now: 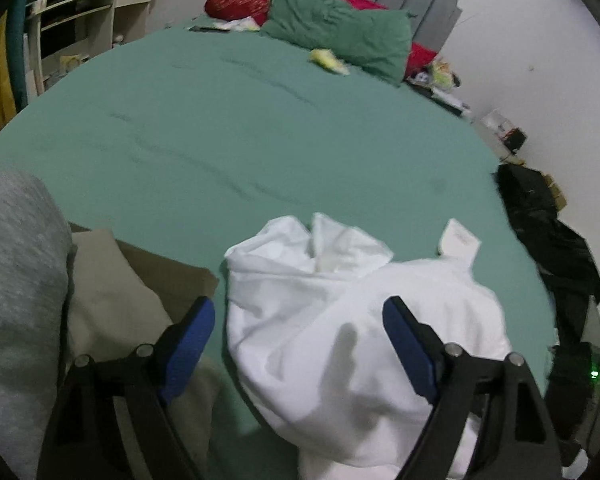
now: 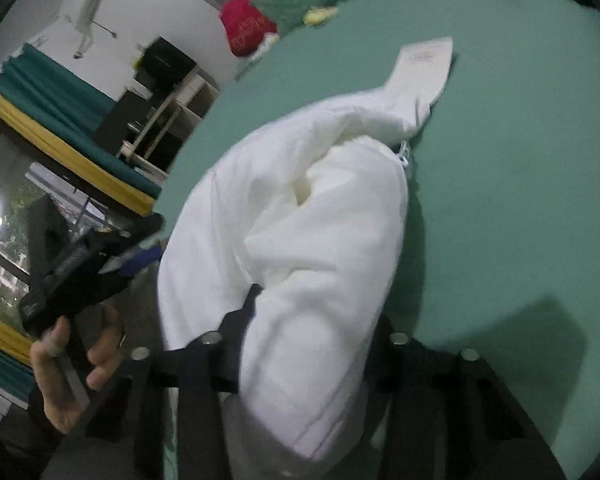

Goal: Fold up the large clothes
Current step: 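Grasp the folded white jacket bundle with the right gripper and lift it, then carry the white jacket bundle with the right gripper onto the grey clothes stack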

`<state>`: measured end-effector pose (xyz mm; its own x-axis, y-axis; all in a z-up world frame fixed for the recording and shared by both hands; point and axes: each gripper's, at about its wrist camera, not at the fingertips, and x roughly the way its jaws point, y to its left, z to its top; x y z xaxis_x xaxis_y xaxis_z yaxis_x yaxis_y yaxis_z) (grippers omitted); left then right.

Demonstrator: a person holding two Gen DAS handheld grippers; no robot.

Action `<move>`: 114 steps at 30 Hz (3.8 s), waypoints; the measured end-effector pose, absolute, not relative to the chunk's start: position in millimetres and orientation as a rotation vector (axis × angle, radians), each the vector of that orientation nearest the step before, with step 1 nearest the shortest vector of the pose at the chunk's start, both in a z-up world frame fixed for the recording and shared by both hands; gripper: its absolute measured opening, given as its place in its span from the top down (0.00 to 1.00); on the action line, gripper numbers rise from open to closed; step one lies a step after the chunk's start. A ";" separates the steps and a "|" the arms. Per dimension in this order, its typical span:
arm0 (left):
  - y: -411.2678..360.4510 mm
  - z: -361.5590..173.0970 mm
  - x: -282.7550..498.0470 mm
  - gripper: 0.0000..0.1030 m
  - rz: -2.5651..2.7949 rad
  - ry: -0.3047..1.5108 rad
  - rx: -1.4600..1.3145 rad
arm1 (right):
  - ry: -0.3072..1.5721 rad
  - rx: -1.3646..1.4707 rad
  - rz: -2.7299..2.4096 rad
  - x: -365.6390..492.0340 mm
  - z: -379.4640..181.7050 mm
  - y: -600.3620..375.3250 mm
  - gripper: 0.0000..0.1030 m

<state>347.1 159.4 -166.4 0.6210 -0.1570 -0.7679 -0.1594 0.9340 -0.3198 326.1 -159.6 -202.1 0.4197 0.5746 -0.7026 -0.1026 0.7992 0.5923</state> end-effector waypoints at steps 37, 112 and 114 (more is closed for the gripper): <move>-33.0 -208.6 306.2 0.00 -0.685 1.173 -0.457 | 1.091 0.339 0.355 250.7 -178.3 -277.7 0.77; 126.5 1.4 184.4 0.85 -0.373 0.659 -0.450 | 0.543 0.382 0.666 201.9 43.0 -128.0 0.83; 148.5 13.0 173.5 0.85 -0.336 0.633 -0.424 | 0.537 0.376 0.696 206.0 49.8 -104.2 0.83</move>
<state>173.5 148.5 13.0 0.7577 -0.4249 -0.4953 0.1716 0.8620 -0.4770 206.0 -104.2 49.8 0.6425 0.6880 -0.3376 -0.5013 0.7105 0.4939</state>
